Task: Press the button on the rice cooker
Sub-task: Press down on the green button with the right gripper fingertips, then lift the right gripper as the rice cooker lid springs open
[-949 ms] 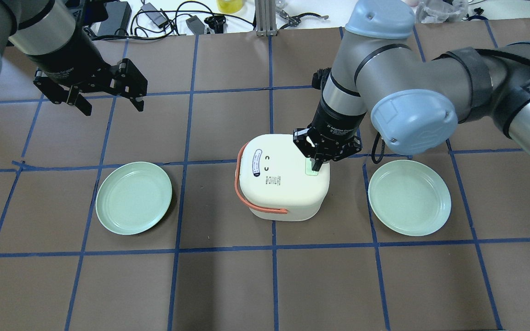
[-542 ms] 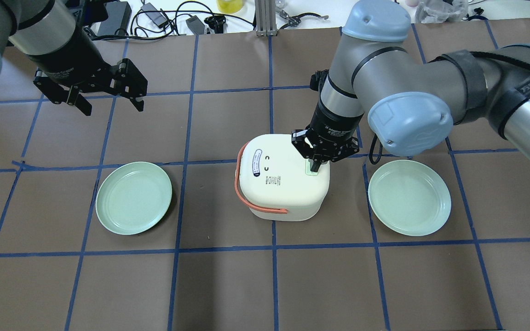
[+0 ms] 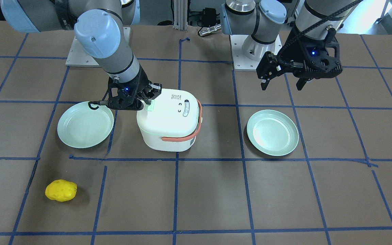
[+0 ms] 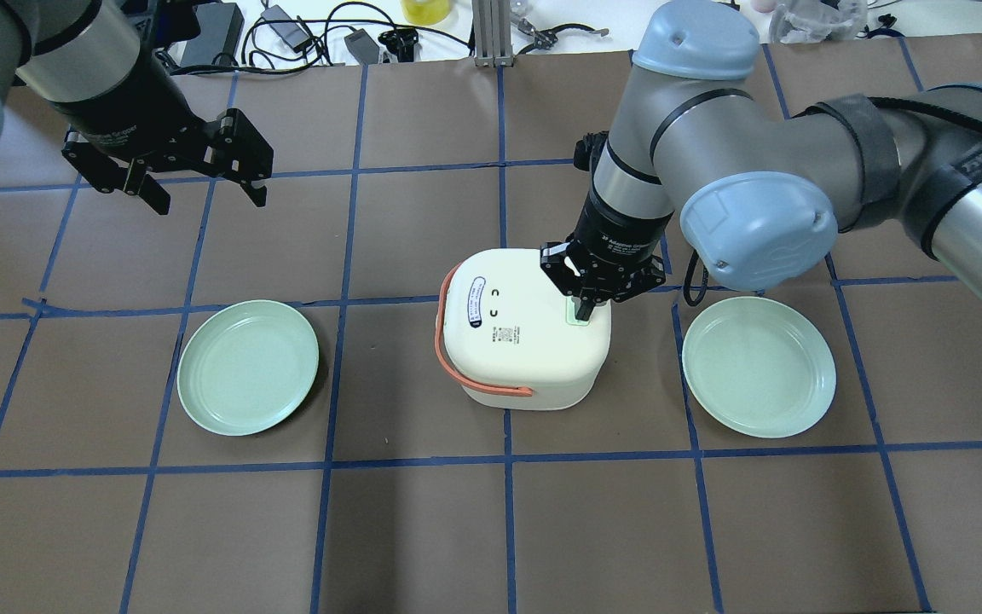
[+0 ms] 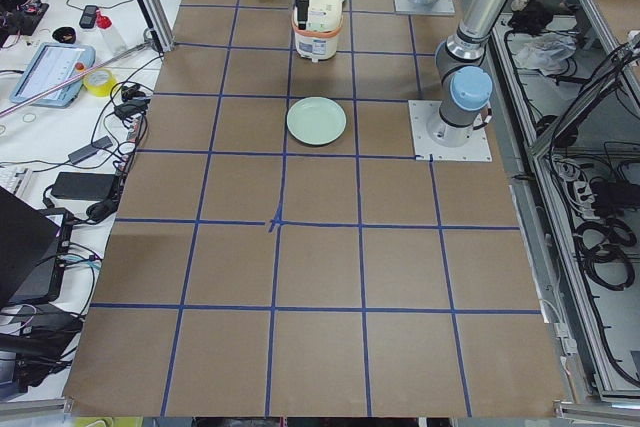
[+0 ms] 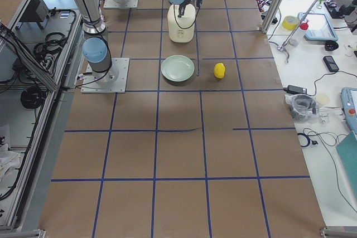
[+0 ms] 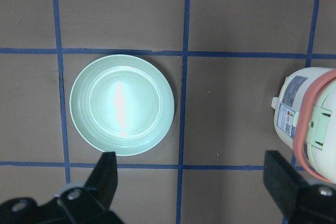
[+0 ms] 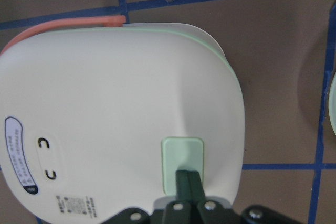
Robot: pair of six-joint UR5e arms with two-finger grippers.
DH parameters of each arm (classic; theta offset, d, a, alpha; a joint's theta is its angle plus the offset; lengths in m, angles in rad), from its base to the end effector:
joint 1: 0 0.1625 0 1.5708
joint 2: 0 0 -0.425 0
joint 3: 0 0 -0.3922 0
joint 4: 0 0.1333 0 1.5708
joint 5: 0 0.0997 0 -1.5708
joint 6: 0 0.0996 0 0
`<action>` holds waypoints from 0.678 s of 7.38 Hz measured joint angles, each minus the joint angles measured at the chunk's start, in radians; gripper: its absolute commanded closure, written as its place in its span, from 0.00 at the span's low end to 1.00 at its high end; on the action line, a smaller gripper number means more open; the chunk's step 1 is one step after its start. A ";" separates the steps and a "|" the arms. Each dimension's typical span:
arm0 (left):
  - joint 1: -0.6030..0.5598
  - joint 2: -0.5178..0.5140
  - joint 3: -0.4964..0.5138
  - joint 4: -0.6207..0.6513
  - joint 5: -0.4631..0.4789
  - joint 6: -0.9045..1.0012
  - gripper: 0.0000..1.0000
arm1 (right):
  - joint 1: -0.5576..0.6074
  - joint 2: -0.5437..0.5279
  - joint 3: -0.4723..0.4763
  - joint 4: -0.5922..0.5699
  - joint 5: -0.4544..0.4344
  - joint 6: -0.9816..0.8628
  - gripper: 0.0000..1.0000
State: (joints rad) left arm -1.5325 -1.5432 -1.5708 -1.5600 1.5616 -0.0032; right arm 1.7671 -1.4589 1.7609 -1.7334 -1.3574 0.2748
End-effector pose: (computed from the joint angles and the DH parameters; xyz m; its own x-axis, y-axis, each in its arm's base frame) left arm -0.1156 -0.4886 0.5025 -0.9991 -0.0411 0.0093 -0.0415 0.9984 -0.0383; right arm 0.2503 -0.4673 0.3579 -0.9805 0.1079 -0.1641 0.0758 0.9787 0.1906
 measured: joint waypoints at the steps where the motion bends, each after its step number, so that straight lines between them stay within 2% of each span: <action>1: 0.000 0.000 0.000 0.000 0.000 0.000 0.00 | 0.000 0.000 0.000 0.000 0.000 -0.001 1.00; 5: 0.000 0.000 0.000 0.000 0.000 0.000 0.00 | 0.000 0.005 0.015 -0.018 -0.001 0.006 1.00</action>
State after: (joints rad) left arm -1.5324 -1.5432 -1.5708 -1.5601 1.5616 -0.0032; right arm 1.7672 -1.4537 1.7754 -1.7511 -1.3581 0.2807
